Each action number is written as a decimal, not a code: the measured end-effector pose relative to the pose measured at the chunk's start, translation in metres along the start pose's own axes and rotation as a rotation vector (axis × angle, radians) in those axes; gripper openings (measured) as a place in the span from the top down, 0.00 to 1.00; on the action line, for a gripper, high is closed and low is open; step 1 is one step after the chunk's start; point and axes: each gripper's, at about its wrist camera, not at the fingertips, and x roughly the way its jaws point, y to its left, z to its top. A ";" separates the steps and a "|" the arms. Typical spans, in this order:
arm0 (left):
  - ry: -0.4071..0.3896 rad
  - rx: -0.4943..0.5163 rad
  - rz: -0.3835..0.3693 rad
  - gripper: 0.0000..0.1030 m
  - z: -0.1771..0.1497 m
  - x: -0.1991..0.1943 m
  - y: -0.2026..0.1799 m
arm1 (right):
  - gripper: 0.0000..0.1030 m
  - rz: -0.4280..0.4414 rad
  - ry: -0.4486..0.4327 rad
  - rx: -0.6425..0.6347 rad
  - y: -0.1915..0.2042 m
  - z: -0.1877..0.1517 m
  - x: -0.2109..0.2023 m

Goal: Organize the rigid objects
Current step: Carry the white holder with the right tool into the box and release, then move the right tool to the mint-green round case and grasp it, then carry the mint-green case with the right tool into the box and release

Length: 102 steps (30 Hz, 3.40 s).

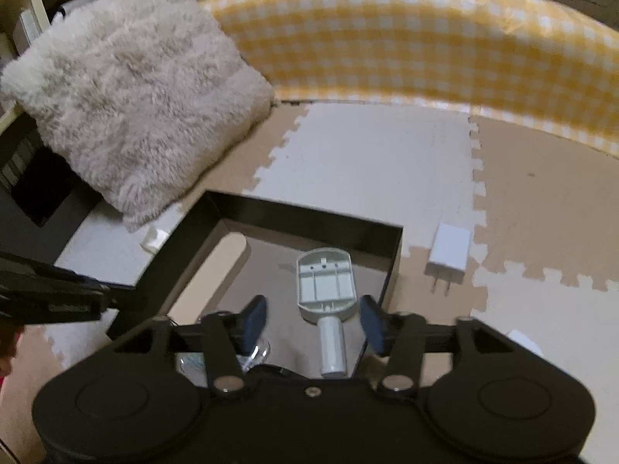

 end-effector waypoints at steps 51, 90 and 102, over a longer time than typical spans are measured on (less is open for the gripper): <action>0.000 0.001 0.001 0.96 0.000 0.000 -0.001 | 0.45 -0.295 0.255 -0.008 -0.080 -0.049 -0.019; 0.000 -0.002 -0.003 0.96 0.000 -0.001 -0.001 | 0.51 0.036 -0.015 -0.039 -0.018 0.010 -0.029; -0.003 -0.024 -0.023 0.96 -0.001 -0.003 0.000 | 0.51 0.112 0.083 -0.177 0.049 0.024 0.053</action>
